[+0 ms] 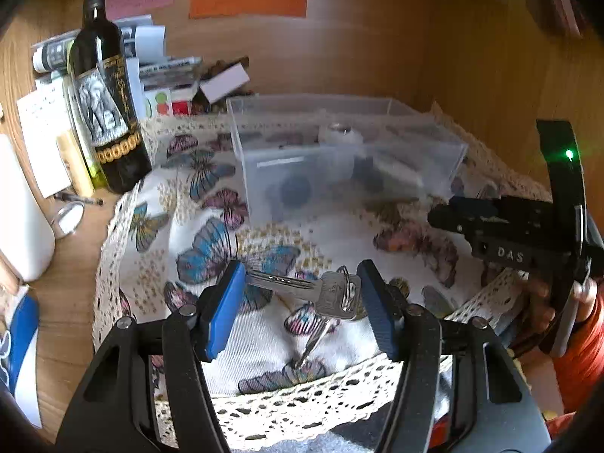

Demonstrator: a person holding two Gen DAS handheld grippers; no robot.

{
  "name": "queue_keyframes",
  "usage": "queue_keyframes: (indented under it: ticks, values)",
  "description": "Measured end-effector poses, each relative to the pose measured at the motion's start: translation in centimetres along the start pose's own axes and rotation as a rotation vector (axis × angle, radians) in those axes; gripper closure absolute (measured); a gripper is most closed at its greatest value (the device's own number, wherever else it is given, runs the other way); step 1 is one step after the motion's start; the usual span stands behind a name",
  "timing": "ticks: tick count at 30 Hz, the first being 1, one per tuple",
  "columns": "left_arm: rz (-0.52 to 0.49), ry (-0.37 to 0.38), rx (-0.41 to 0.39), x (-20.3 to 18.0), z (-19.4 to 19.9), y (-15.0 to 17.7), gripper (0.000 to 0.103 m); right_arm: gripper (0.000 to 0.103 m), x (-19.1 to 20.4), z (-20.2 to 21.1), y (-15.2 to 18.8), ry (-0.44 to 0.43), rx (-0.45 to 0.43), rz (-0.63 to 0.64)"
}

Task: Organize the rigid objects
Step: 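Carry the keys over the box with the left gripper while the right lifts the black block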

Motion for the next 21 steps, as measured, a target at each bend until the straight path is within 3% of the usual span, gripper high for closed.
queue_keyframes:
  ticks: [10, 21]
  values:
    - [0.013, -0.016, -0.109, 0.2, 1.5, -4.6, 0.042, 0.061, -0.1, 5.0, -2.7, -0.032, -0.157, -0.009]
    - [0.061, 0.005, -0.2, 1.4, 2.0, -10.8, 0.042, 0.061, -0.3, 6.7, -6.8, -0.061, -0.269, -0.017]
Point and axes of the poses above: each gripper's, at about its wrist camera, not at the fingertips, and z roughly against the way its jaws point, x to its left, y to its underside, the point moved 4 cm from there along -z, roughly the way its jaws point, and after that the axes turned 4 degrees about -z, right-handed, at the moved point
